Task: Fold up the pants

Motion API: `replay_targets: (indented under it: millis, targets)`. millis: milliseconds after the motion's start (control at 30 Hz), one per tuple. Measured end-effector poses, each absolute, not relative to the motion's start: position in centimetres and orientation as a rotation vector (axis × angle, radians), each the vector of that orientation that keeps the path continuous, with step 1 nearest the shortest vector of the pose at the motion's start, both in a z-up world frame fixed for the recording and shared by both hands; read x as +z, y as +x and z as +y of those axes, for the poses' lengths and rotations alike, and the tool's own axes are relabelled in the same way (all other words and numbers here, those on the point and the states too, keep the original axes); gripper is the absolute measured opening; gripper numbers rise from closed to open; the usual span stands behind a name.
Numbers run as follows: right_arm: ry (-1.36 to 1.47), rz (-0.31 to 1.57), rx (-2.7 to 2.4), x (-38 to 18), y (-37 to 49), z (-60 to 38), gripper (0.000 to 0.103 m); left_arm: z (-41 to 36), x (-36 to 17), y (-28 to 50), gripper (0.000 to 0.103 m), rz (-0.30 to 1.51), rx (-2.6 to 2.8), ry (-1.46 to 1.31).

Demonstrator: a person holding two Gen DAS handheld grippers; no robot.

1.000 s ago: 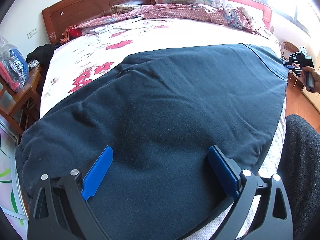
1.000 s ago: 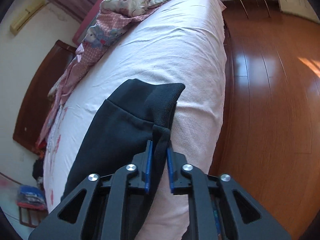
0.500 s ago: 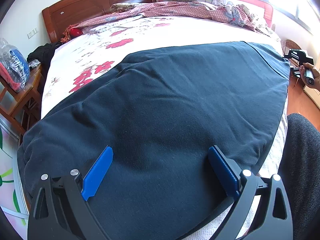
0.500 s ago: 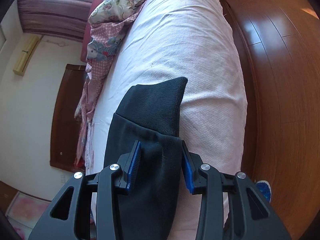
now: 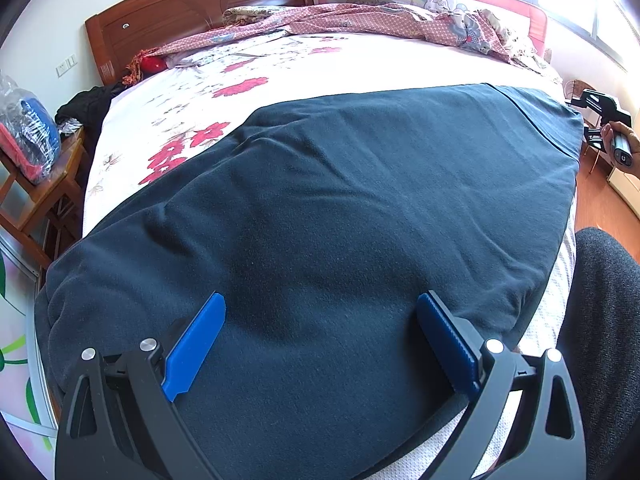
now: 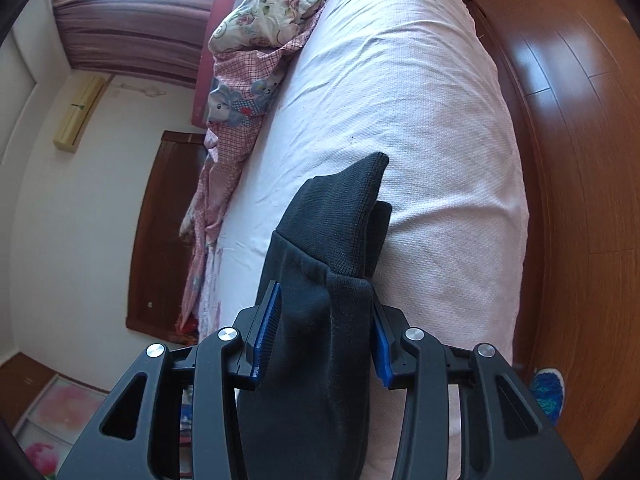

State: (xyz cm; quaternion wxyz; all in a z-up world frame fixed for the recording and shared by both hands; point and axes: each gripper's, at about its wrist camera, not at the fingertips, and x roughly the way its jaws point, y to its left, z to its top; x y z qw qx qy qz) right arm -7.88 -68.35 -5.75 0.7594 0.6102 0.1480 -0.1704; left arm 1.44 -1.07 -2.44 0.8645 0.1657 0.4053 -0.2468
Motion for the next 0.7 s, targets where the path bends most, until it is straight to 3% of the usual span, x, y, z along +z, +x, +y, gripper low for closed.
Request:
replay_targets:
  millis: [167,233,300,367,467,600,667,700]
  targets:
    - [1.198,0.446,-0.460,-5.5,-6.2,-68.3,0.041,-1.1,-2.4,1.5,0.097,0.850,-0.516,0.348]
    - [1.057,0.488,-0.475,-3.2,-5.0,-67.6,0.030,-1.1,-2.4,1.5,0.097,0.851,-0.515,0.349]
    - [1.000,0.407,-0.428,-0.8,-5.1,-66.9,0.017,-1.0,-2.4,1.5,0.098,0.850,-0.514,0.350]
    - [1.000,0.395,-0.442,-0.4,-5.1,-67.4,0.017,-1.0,-2.4,1.4,0.098,0.848,-0.512,0.350]
    - [0.978,0.601,-0.556,-3.4,-4.2,-68.4,0.017,-1.1,-2.2,1.4,0.098,0.846,-0.503,0.361]
    - [1.086,0.529,-0.534,-5.2,-5.8,-68.8,0.018,-1.0,-0.9,0.8,0.097,0.860,-0.466,0.380]
    - [1.114,0.514,-0.522,-5.3,-6.0,-68.9,0.021,-0.6,0.6,0.8,0.097,0.852,-0.470,0.338]
    - [1.136,0.507,-0.511,-5.3,-6.0,-69.0,0.028,-0.5,1.4,1.0,0.097,0.841,-0.471,0.323]
